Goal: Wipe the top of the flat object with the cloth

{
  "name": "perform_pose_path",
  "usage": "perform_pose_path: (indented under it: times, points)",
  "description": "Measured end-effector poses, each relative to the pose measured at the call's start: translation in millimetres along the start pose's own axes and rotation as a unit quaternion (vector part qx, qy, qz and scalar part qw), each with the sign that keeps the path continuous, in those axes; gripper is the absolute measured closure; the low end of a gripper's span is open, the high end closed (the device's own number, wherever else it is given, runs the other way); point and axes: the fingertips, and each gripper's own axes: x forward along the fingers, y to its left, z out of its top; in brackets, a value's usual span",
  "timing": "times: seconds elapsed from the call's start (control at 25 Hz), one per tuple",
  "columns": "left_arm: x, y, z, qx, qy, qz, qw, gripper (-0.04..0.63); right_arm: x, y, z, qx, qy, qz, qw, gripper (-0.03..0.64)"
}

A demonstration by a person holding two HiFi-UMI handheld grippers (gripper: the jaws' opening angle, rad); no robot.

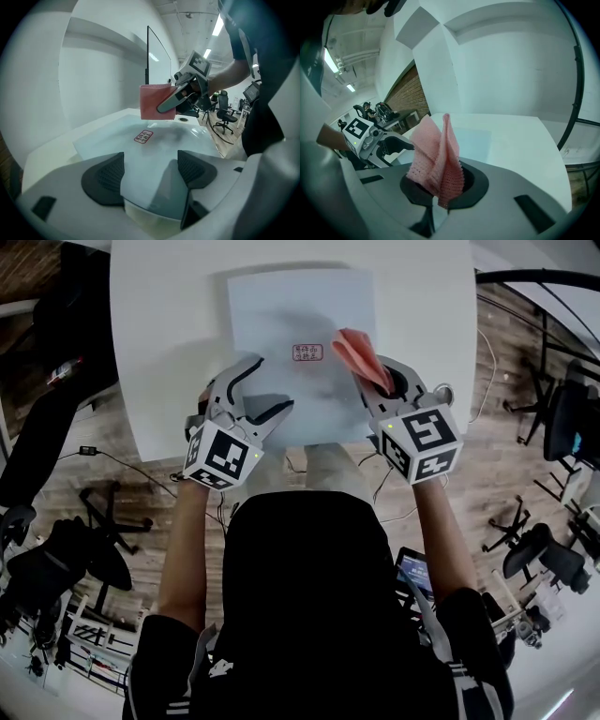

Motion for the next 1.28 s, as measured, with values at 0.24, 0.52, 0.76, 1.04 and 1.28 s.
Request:
perform_pose_path:
  times: [0.24,0.52,0.76,1.04,1.28]
  points:
    - [0.2,-0.2,-1.2,-0.006,0.001,-0.004,1.0000,0.246,0.4,-7.4,0.9,-0.006,0.001,-0.012,1.000,0.569]
    - [0.5,0.3,-1.8,-0.007,0.001,-0.004,1.0000,0.246,8.6,-36.7,2.7,-0.043,0.026,-0.060,0.997,0.569]
    - [0.4,0.6,-1.4,-0.005,0.007,-0.006,0.9999,0.247,22.2,-39.3,-10.5,-0.065,0.062,-0.066,0.994,0.569]
    - [0.6,0.4,-1.1,-0.004,0.006,-0.006,1.0000,0.247,34.1,-32.4,-17.2,-0.071,0.087,-0.057,0.992,0.569]
    - [0.7,-0.1,-1.4,-0.004,0.006,-0.005,1.0000,0.247,34.4,-32.6,-19.3,-0.054,0.094,-0.047,0.993,0.569]
